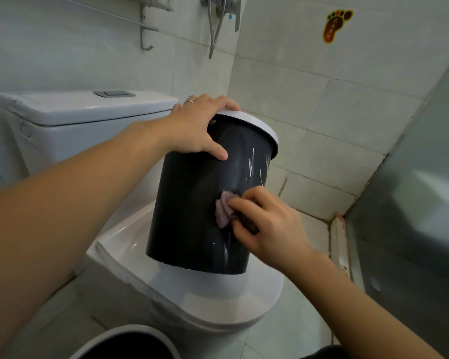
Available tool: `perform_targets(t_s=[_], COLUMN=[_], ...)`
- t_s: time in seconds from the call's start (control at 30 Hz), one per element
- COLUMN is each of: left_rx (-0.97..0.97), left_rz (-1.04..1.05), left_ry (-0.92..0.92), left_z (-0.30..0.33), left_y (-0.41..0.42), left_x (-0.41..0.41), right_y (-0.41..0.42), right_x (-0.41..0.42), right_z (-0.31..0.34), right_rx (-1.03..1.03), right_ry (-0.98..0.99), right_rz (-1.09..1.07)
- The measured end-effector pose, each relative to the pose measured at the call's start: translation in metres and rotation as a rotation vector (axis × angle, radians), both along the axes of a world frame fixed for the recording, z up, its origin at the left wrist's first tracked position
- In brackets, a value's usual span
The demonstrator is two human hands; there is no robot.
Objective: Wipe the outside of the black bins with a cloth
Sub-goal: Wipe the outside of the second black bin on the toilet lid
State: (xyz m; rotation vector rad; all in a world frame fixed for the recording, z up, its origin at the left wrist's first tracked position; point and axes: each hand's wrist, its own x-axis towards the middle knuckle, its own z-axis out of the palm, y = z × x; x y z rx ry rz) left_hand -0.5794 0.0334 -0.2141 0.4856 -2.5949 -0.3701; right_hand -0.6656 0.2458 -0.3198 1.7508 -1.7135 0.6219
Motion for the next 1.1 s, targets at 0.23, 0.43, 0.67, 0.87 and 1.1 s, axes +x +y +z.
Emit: perform_targets(t_s=[0.23, 0.43, 0.67, 0.87, 1.1], left_rx=[0.039, 0.049, 0.077, 0.073, 0.089], left_rz=[-0.034, -0.025, -0.028, -0.016, -0.018], left_ry=[0.010, 0.013, 0.028, 0.026, 0.017], left_z=[-0.001, -0.001, -0.002, -0.001, -0.001], left_y=[-0.002, -0.005, -0.007, -0.006, -0.007], left_x=[0.001, 0.004, 0.004, 0.004, 0.005], right_y=[0.018, 0.002, 0.014, 0.010, 0.014], right_x=[0.012, 0.006, 0.021, 0.011, 0.007], right_z=[-0.027, -0.006, -0.030, -0.021, -0.030], right_rx=[0.129, -0.007, 0.114, 0.030, 0.027], right_ry=[0.115, 0.005, 0.066, 0.051, -0.023], right_rz=[0.154, -0.050, 0.132, 0.068, 0.075])
